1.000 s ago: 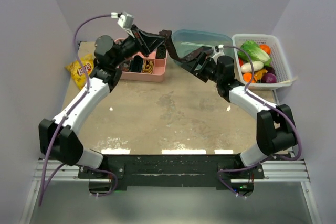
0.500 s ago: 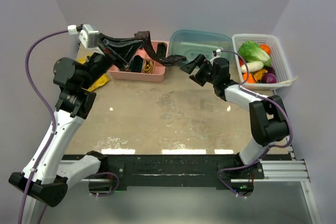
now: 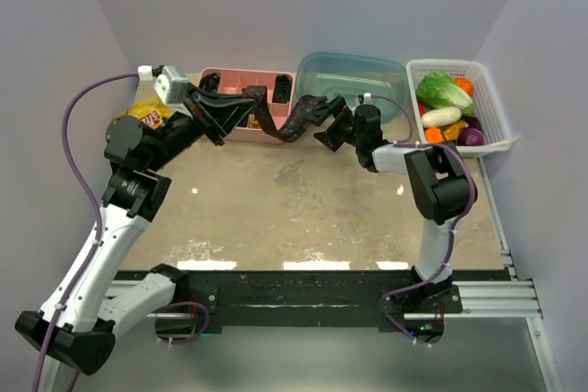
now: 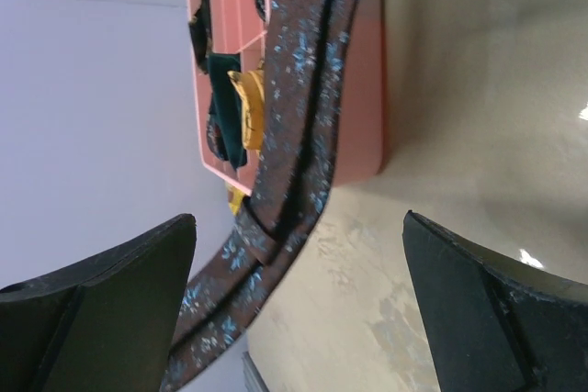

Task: Roll the ties
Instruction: Flatten out the tie at the center of the board.

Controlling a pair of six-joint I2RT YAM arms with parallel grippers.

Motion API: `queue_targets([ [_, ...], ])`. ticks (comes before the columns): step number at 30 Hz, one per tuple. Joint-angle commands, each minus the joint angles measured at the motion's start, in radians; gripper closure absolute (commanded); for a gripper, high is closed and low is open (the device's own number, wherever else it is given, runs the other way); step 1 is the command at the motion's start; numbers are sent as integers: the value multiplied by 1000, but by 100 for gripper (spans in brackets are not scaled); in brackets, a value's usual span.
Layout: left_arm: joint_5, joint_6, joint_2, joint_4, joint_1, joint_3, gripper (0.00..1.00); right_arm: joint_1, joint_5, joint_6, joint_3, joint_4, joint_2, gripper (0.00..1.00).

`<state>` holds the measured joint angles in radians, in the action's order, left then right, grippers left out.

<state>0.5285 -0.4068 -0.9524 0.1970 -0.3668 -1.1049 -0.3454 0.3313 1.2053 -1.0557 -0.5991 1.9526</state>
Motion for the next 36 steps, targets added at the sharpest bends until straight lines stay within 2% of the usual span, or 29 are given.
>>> queue_targets([
  [1,70,3,53,39,2,17,100,-21,-26,45,-99,-97,38,2],
  [7,114,-20,110,44,2,48,100,-27,-60,48,-191,-83,144,14],
  [10,136,-32,138,41,2,57,100,-24,-74,68,-207,-113,181,26],
  [11,142,-35,151,36,2,57,100,-23,-74,71,-210,-120,189,36],
  [12,152,-33,159,36,2,59,100,-21,-74,73,-222,-126,196,42],
  [15,171,-40,185,36,2,60,100,-21,-75,82,-228,-145,204,53],
  [17,174,-44,195,33,2,56,100,-17,-75,80,-231,-151,206,53],
  [20,195,-56,207,48,2,57,100,-12,-77,80,-224,-182,207,66],
  [21,214,-64,210,64,2,63,100,-12,-78,80,-225,-185,212,67],
  [22,223,-72,219,80,2,69,100,-10,-80,73,-228,-183,212,73],
  [23,234,-85,222,114,2,83,100,-9,-78,73,-231,-182,218,74],
  [25,264,-98,225,139,2,88,100,-4,-58,74,-237,-206,232,85],
  [29,280,-78,228,136,2,99,100,8,-51,39,-213,-225,198,93],
  [32,234,-34,225,87,2,112,100,9,-69,-51,-179,-174,115,94],
  [36,89,31,215,18,3,140,100,13,-133,-186,-87,-71,-27,94],
])
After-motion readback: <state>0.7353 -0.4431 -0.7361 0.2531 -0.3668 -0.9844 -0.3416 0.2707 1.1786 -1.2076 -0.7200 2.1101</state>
